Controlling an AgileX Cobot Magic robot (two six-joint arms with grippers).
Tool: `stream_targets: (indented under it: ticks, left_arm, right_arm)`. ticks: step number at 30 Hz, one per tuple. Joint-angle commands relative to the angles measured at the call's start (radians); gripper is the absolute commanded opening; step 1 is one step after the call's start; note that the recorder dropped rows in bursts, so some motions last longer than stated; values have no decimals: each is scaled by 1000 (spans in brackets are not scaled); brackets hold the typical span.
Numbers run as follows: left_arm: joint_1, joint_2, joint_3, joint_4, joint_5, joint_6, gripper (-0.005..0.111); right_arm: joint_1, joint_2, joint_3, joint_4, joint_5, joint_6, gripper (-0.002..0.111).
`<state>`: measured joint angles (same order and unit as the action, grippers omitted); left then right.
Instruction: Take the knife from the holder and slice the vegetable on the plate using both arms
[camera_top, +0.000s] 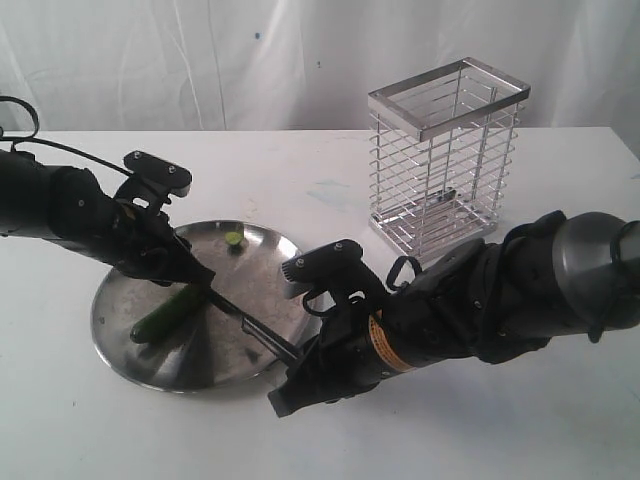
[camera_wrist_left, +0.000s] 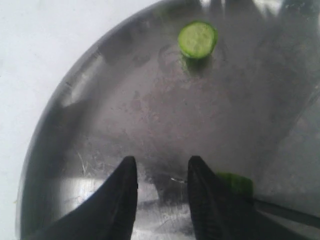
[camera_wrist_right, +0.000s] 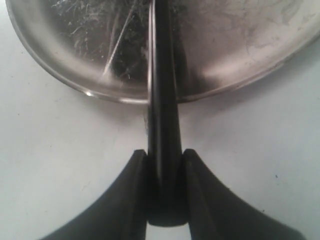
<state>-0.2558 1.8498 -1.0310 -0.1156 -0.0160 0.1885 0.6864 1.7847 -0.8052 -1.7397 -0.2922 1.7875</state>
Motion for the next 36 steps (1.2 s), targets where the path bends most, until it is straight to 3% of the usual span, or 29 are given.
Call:
stream_targets:
  ticks: [1, 14, 36]
  left_arm:
    - [4, 77, 6, -5, 23, 2, 39]
    - [4, -44, 6, -5, 28, 2, 39]
    - [4, -36, 6, -5, 39, 2, 39]
  right_arm:
    - [0, -3, -1, -5, 15, -15, 0]
    - [0, -3, -1, -5, 28, -31, 0]
    - [0, -3, -1, -5, 23, -31, 0]
